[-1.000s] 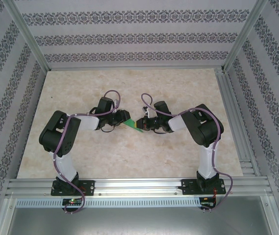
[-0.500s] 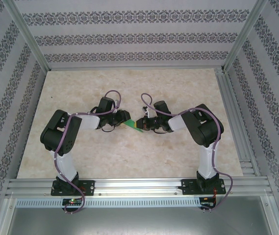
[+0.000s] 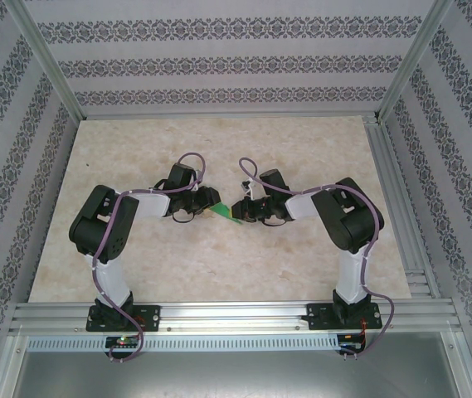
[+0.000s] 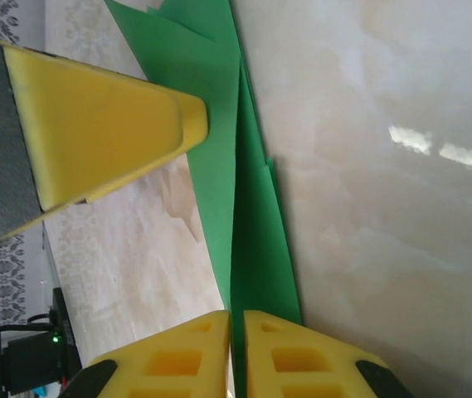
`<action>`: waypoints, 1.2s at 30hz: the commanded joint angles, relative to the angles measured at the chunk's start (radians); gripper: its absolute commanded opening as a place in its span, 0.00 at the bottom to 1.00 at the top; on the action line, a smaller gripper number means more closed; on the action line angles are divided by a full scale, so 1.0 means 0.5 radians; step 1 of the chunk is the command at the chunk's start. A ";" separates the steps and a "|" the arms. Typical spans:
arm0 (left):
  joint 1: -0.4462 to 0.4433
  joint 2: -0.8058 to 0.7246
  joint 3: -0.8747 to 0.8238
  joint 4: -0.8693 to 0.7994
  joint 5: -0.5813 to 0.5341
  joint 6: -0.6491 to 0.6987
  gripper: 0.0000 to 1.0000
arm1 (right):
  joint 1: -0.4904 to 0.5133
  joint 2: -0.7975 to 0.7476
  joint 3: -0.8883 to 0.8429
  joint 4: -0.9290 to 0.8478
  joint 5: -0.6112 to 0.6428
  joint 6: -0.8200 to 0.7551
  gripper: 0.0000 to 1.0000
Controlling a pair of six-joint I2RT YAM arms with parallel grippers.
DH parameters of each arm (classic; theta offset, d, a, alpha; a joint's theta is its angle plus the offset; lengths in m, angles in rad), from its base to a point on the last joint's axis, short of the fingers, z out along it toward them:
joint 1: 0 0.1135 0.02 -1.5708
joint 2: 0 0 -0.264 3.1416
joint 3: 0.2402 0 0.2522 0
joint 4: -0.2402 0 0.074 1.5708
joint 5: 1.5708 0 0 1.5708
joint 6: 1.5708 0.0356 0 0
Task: Fold a paper plane with a square sheet of paper (pick it up from the middle)
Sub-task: Fold the wing for the fifth time at the center of the table.
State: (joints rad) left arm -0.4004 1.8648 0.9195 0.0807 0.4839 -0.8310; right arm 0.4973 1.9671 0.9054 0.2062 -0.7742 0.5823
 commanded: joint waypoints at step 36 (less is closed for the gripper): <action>-0.002 0.125 0.070 -0.185 -0.055 -0.002 0.36 | -0.019 -0.008 0.168 -0.465 0.011 -0.609 0.17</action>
State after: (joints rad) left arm -0.4004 1.8778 0.9504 0.0357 0.4862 -0.8349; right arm 0.4946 1.9392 0.9680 -0.0097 -0.7517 0.3286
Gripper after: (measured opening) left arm 0.361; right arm 0.175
